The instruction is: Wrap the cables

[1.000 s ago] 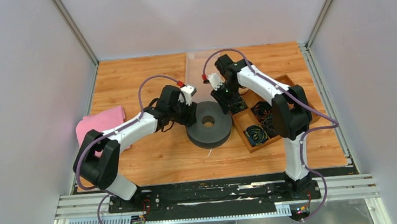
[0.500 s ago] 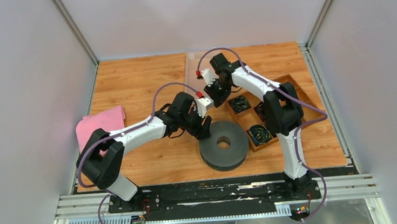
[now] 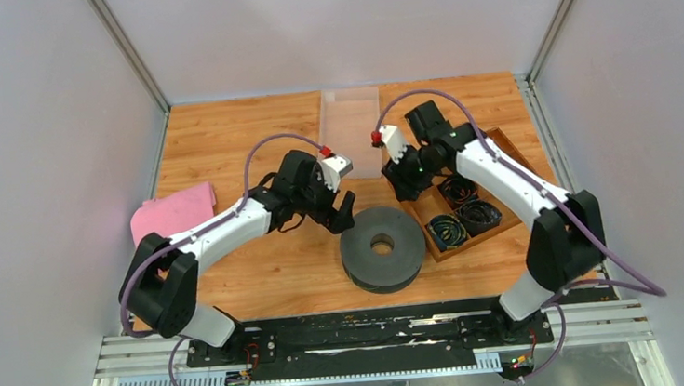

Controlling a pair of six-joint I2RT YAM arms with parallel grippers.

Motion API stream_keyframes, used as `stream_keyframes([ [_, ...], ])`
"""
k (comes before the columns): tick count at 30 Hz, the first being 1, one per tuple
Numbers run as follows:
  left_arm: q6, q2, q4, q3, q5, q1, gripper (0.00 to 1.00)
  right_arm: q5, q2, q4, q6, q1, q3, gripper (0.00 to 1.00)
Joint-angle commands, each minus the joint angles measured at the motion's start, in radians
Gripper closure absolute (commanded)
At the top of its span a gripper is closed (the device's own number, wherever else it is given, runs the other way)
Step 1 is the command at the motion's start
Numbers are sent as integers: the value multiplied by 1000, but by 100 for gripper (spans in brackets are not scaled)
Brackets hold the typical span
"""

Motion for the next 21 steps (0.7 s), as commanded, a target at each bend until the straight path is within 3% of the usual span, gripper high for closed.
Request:
stream_keyframes([
  [1,17,-72,27,3,16,29,8,-102,-151,13,-91,-2,-177,47],
  [4,4,-94,31,3,4,80,5,-71,-271,45,-155,60,-309,43],
  [10,30,-135,18,31,-2,245,2,57,-470,164,-213,371,-528,31],
  [16,54,-124,-20,96,10,384,2,126,-473,188,-256,574,-569,25],
  [21,52,-146,-13,87,7,397,2,238,-440,230,-303,676,-603,25],
])
